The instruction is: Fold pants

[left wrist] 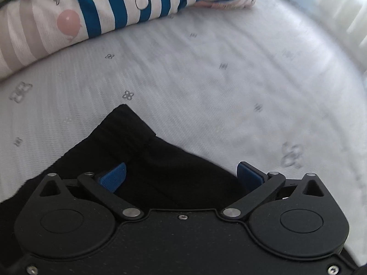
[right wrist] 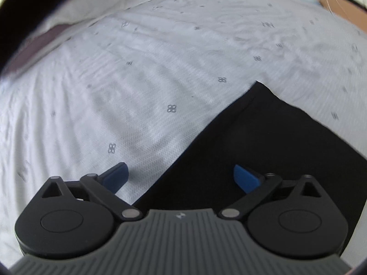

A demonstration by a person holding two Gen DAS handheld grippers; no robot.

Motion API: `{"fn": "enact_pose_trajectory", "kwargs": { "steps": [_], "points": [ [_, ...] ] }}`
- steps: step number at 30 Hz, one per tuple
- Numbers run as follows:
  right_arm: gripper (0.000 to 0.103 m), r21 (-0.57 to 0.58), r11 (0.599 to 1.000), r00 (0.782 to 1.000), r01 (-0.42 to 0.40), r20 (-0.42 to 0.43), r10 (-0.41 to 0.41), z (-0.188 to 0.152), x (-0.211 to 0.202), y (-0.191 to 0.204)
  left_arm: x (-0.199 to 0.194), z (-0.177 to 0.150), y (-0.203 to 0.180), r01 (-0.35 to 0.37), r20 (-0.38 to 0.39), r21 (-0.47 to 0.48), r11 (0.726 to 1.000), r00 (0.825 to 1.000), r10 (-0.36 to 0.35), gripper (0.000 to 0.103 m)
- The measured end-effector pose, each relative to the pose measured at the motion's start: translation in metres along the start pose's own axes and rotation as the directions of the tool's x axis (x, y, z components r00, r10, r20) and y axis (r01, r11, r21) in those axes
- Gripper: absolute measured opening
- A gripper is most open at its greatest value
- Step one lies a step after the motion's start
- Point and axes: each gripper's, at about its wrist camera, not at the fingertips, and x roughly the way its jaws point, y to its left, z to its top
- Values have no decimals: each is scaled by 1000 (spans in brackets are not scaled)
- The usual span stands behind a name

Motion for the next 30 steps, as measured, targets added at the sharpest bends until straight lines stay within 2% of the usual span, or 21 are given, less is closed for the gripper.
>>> {"fn": "enact_pose_trajectory", "kwargs": {
  "steps": [1,2,3,4,5,6,7,10,14,17,22,26,30],
  "points": [
    [96,-25,1000,1000,12,11,-12,-3,0,4,2,-2,-8,-43,0,27,999,999,43,98],
    [86,-42,999,1000,6,27,-5,-6,-3,5,3,-5,-15,-94,13,53,994,996,93,89],
    [70,-51,999,999,-4,42,7,-7,-7,6,2,-9,-20,-126,44,60,990,991,123,84],
    [58,-53,999,998,9,56,-6,-6,-13,5,-2,-12,-19,-107,64,53,993,993,104,54],
    [15,-44,999,998,25,66,-22,-5,-18,2,-7,-14,-17,-58,88,34,998,995,55,20],
    [3,-14,1000,998,6,63,-5,-3,-23,-5,-12,-16,-14,-33,101,5,999,994,32,7],
    [3,27,999,998,-33,54,31,0,-26,-16,-15,-17,-10,-16,97,-26,1000,995,19,2],
    [2,116,987,993,-110,51,105,5,-38,-45,-23,-21,6,23,90,-73,997,996,-17,1],
    [2,106,976,977,-188,121,175,5,-77,-74,-46,-23,22,80,128,-56,995,989,-73,0],
    [2,83,963,954,-257,181,239,4,-115,-100,-72,-25,30,121,166,-35,992,980,-113,0],
    [2,106,921,911,-375,227,345,-9,-172,-170,-117,-39,53,175,213,16,984,961,-175,0],
    [2,92,899,883,-429,250,396,-50,-211,-237,-150,-70,96,232,229,42,972,944,-236,0],
    [2,132,885,884,-447,219,414,-105,-229,-307,-172,-110,152,251,239,47,967,937,-255,0]
  ]
}}
